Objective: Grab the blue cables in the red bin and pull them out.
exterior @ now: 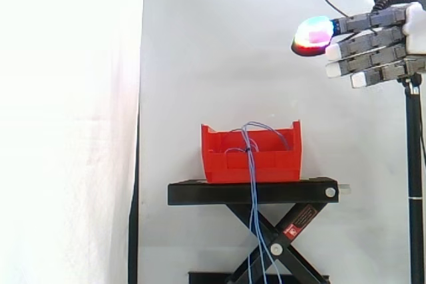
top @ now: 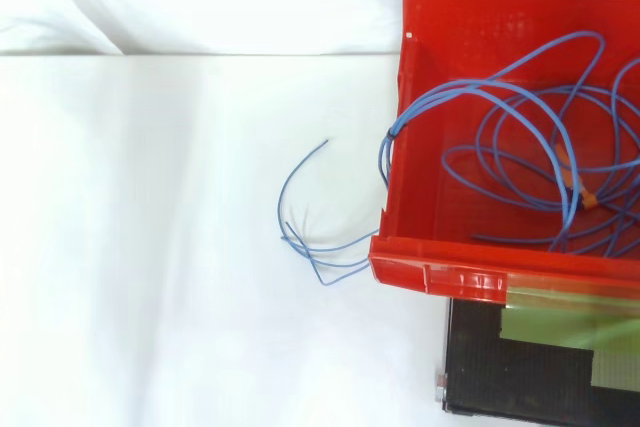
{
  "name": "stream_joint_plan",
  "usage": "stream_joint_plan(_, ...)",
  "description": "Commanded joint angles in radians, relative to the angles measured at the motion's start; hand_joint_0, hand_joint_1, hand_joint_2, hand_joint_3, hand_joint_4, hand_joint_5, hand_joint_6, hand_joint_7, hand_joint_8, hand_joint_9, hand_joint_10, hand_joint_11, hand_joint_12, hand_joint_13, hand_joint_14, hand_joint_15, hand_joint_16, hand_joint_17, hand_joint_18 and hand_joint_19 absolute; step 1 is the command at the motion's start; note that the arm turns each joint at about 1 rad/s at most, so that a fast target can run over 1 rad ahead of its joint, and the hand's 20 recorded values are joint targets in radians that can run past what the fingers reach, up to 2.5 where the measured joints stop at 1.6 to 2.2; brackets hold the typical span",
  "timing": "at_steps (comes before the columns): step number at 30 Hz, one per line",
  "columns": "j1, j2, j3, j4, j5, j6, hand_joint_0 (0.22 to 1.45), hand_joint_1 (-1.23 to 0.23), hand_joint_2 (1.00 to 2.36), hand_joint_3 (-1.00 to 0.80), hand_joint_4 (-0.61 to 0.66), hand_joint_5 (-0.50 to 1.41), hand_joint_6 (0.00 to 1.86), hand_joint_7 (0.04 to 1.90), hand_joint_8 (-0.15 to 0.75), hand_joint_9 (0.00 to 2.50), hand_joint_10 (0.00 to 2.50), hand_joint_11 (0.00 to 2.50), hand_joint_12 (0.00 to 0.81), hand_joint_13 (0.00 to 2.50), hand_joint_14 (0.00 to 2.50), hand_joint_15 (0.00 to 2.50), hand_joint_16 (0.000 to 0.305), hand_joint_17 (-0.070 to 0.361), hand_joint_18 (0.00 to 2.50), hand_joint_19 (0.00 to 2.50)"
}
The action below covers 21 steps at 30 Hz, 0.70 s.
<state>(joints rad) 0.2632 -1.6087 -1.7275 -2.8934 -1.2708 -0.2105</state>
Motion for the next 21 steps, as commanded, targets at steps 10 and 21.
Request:
stream_joint_plan(10, 0.007, 0.001, 0.0, -0.015, -0.004, -0.076, 0.74, -0.64, 1.0, -1.0, 0.19, 0.27, 0.01, 0.17, 0.251, 0.36, 0.01, 0.21, 0.333, 0.21, 0.01, 0.36, 0.045, 0.102, 0.2, 0.63)
stream_joint_plan(21, 0.007, 0.001, 0.0, -0.017, -0.002, -0.082, 0.74, -0.64, 1.0, -1.0, 0.19, 0.27, 0.01, 0.17, 0.251, 0.36, 0.01, 0.22, 0.333, 0.21, 0.01, 0.36, 0.045, 0.102, 0.21, 0.63)
